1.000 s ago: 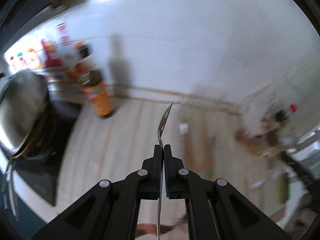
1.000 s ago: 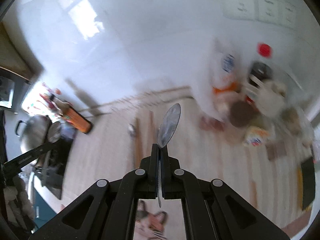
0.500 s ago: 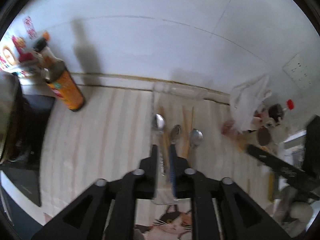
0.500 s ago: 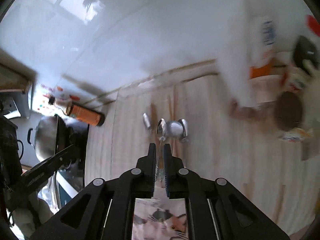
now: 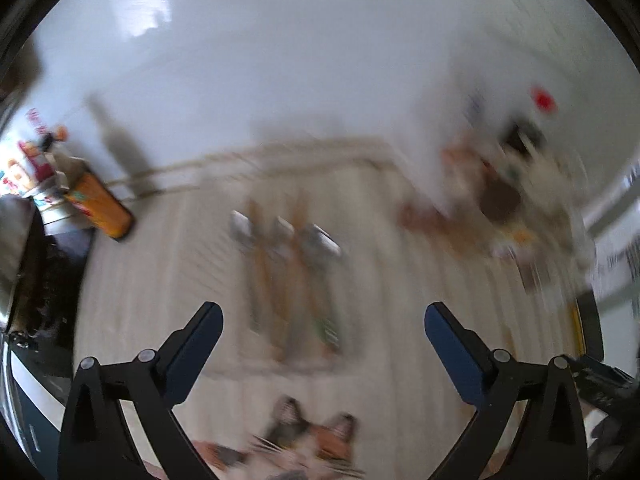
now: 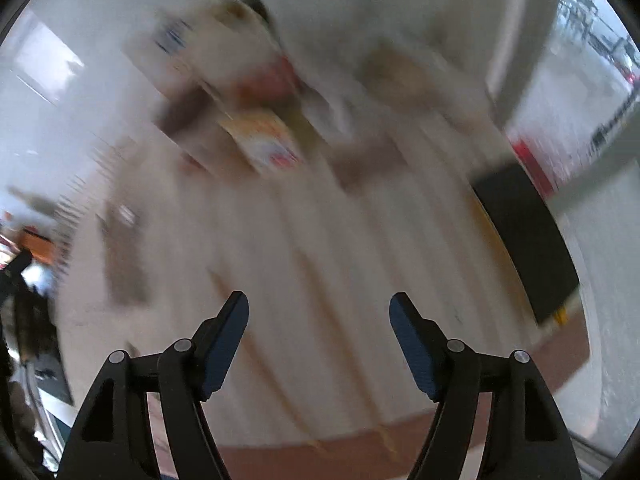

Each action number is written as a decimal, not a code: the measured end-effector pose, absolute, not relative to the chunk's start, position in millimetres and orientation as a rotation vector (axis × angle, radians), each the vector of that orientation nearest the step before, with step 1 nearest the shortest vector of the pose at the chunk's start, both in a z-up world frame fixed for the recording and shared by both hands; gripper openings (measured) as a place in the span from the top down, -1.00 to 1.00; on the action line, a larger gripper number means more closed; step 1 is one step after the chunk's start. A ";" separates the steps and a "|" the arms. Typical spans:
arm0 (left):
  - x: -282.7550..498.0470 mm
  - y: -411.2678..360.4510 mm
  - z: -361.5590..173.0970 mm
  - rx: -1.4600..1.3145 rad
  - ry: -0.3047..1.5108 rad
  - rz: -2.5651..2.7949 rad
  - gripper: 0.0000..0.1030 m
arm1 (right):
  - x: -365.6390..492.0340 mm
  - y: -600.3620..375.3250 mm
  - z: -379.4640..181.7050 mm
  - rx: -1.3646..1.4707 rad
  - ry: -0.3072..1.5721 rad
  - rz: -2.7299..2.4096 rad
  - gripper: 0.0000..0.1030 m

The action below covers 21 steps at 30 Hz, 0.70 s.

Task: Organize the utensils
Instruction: 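Lower both spoons into the clear basket and open both tools, then grasp a wooden chopstick with each tool from the counter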

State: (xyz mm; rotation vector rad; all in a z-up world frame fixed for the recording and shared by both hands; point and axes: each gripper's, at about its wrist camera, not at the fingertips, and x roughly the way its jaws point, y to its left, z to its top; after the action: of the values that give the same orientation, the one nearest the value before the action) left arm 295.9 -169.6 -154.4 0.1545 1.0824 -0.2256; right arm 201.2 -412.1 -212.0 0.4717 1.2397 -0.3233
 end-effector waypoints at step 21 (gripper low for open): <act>217.0 -291.4 -287.8 0.272 1.454 -0.319 -0.89 | 142.6 -415.3 -292.6 0.313 1.392 -0.301 0.87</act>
State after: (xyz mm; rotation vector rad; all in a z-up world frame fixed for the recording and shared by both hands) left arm 217.0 -291.4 -287.8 0.2725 1.4537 -0.3193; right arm 142.6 -415.3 -292.6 0.3133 1.3915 -0.3005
